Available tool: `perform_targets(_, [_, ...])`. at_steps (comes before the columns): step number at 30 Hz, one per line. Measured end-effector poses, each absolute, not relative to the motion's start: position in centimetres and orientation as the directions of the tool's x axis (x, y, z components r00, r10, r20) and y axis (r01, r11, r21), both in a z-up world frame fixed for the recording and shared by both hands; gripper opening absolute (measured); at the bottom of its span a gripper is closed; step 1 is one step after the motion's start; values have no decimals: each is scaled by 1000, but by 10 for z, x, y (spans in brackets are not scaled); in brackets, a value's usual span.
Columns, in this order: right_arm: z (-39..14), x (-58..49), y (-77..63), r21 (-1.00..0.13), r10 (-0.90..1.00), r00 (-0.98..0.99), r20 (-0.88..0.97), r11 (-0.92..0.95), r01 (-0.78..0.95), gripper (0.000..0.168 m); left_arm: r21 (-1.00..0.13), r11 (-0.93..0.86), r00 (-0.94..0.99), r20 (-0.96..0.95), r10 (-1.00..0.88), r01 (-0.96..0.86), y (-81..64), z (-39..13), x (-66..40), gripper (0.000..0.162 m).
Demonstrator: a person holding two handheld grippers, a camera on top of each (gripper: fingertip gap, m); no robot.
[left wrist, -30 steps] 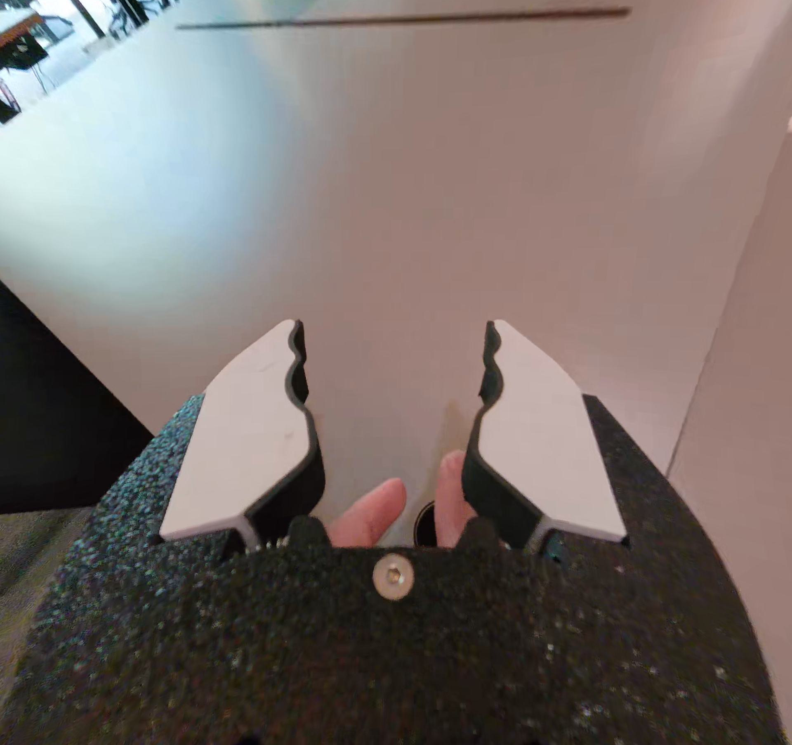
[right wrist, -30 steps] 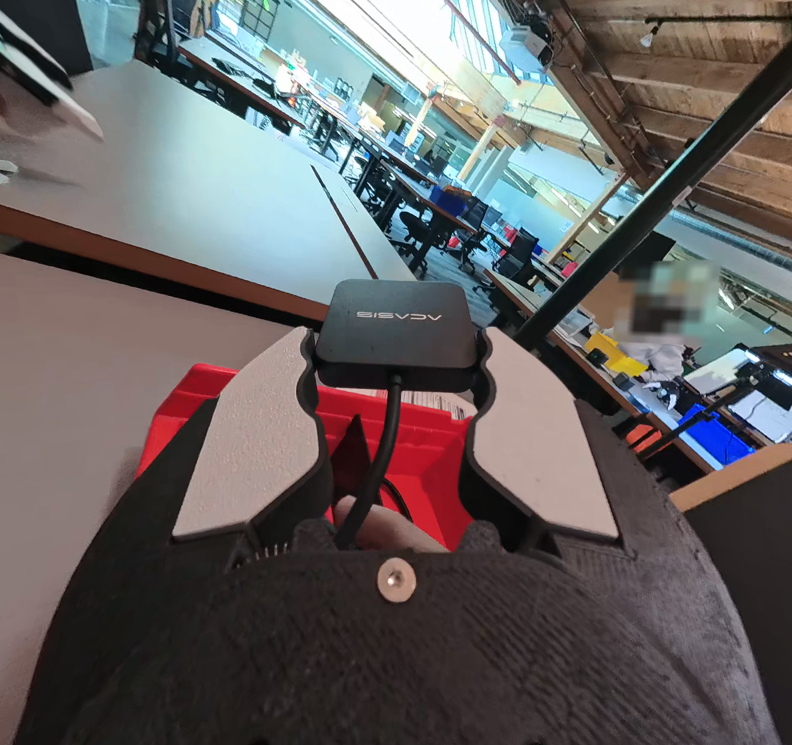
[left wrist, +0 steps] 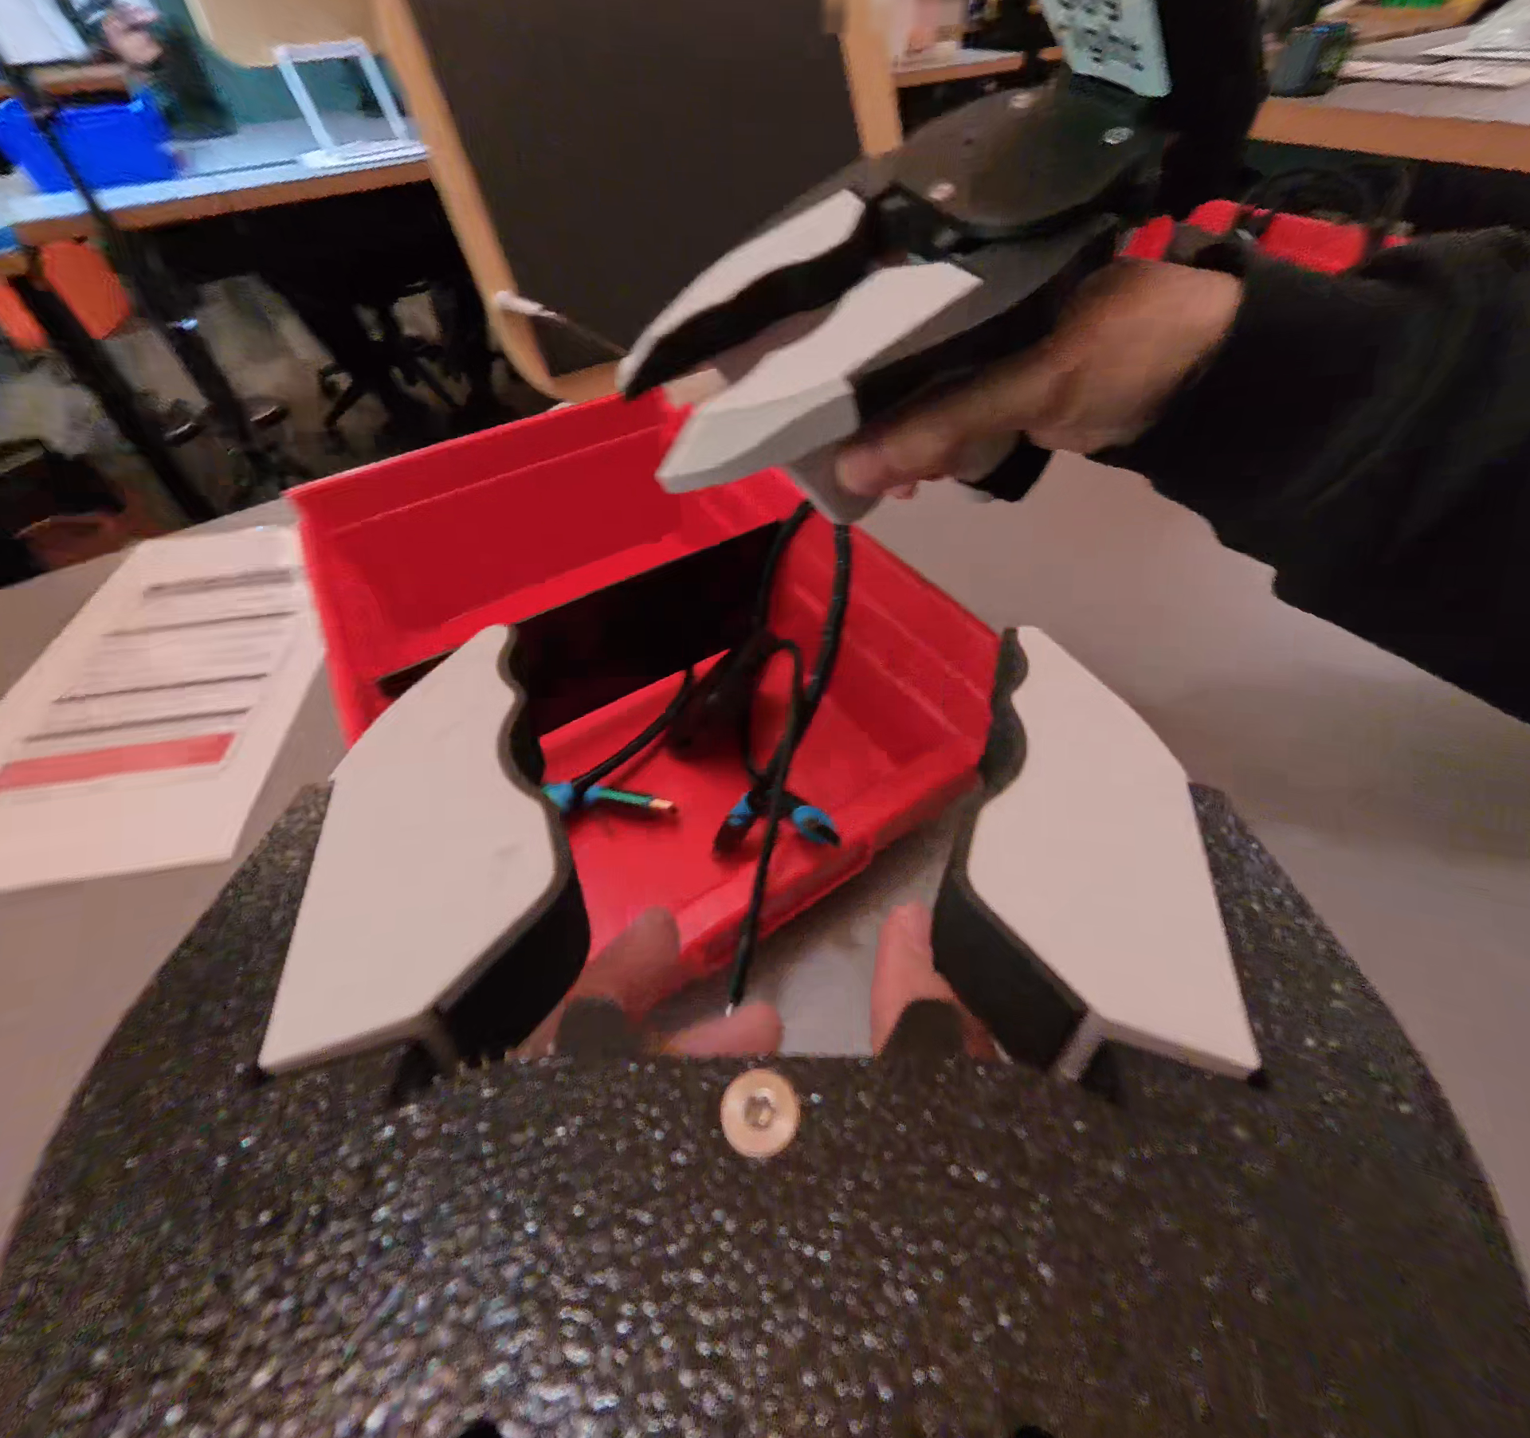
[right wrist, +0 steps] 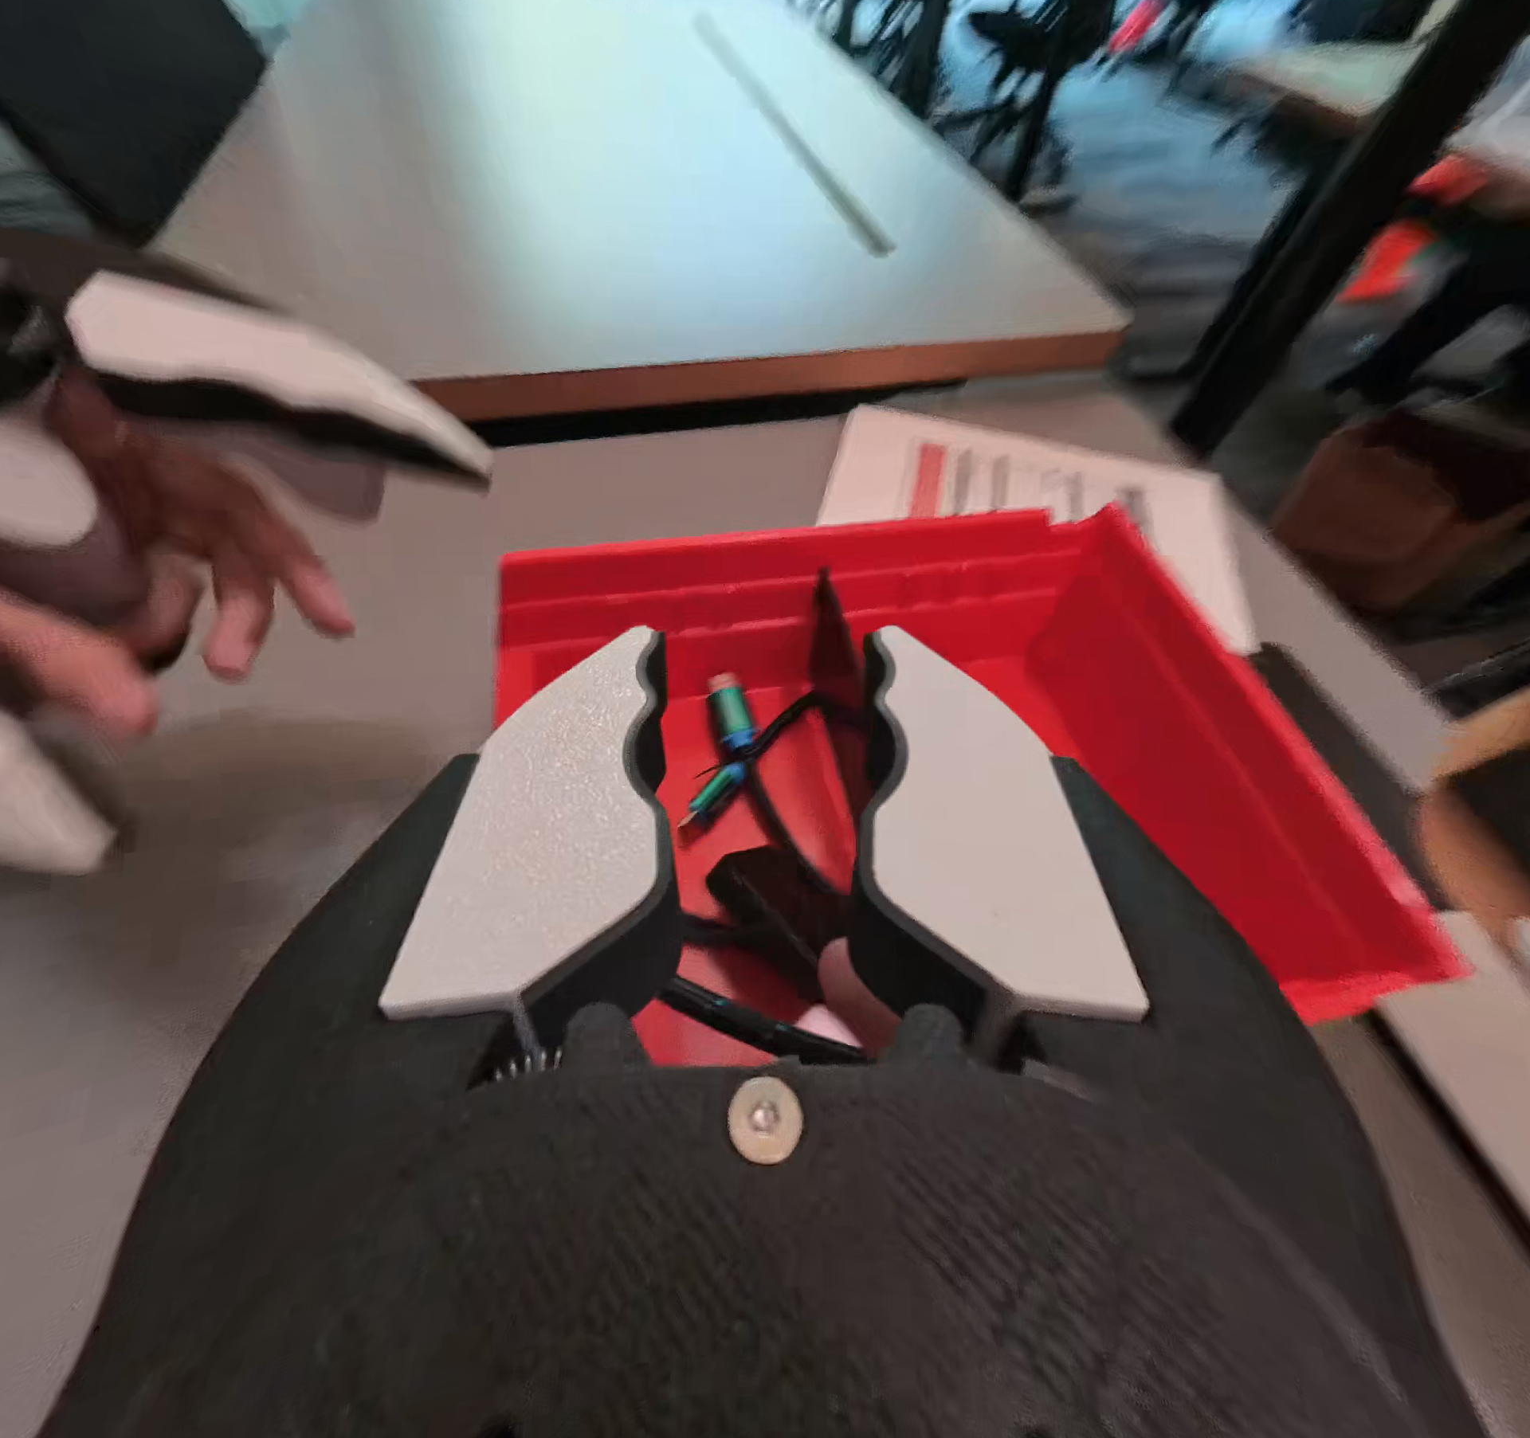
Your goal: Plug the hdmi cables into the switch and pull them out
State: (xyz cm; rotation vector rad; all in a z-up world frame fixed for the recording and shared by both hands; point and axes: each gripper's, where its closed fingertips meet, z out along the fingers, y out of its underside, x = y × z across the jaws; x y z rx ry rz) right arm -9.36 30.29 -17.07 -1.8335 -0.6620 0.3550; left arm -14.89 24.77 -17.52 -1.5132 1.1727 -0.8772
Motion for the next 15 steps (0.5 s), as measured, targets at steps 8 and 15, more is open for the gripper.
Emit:
perform_targets(8, [-153,-46,290,-954,519,848,111,-183,237,50,-809,213,258,-406,-877,-548,260,-264,-95,95])
perform_targets(15, [-136,10,257,-990,481,870,-109,-134,-49,43,-815,126,341,-370,-864,-566,282,-275,-98,105])
